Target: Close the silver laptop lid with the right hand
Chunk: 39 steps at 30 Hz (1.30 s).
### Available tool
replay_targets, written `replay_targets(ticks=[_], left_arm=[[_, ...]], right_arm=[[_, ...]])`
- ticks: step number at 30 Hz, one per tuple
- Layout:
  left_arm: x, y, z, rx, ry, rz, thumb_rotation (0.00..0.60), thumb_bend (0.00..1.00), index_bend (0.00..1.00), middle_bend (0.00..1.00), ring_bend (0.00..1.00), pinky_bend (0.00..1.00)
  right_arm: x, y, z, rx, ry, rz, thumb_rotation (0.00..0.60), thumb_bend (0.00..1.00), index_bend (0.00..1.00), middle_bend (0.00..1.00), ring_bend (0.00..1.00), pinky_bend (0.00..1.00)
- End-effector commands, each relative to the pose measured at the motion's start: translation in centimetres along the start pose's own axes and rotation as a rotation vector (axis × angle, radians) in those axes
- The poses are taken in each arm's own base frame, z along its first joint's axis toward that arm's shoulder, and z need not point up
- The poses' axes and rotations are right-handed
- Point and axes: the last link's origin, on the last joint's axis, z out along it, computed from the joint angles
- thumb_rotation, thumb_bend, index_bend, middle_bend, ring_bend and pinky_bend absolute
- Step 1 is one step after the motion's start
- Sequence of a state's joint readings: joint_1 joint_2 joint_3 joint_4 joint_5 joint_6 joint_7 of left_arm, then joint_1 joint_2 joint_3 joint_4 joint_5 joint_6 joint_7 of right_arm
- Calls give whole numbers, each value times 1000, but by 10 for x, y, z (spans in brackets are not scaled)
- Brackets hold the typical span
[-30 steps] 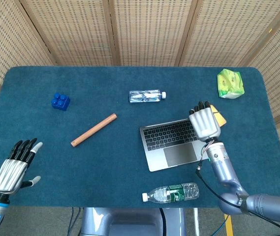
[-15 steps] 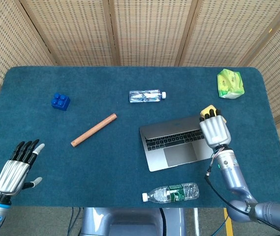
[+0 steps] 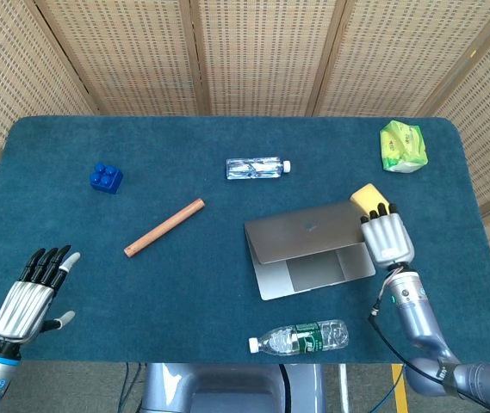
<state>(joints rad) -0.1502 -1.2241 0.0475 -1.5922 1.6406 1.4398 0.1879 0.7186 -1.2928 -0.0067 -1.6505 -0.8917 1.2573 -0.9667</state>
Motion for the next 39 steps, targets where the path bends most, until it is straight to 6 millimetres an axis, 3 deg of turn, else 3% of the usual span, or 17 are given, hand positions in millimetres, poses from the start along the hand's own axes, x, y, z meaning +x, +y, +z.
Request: replay_targets(ticks=[1, 13, 39], left_arm=[[0, 0, 0, -1, -1, 1, 600, 78, 0, 0, 0, 0], [-2, 3, -1, -6, -4, 7, 600, 79, 0, 0, 0, 0], [-3, 6, -2, -21, -6, 11, 600, 79, 0, 0, 0, 0]], right_arm=[[-5, 2, -2, -3, -9, 3, 600, 1000, 402, 405, 241, 273], [-23, 8, -12, -3, -45, 16, 600, 1000, 402, 405, 241, 273], [-57, -19, -31, 66, -84, 51, 600, 1000, 402, 405, 241, 273]])
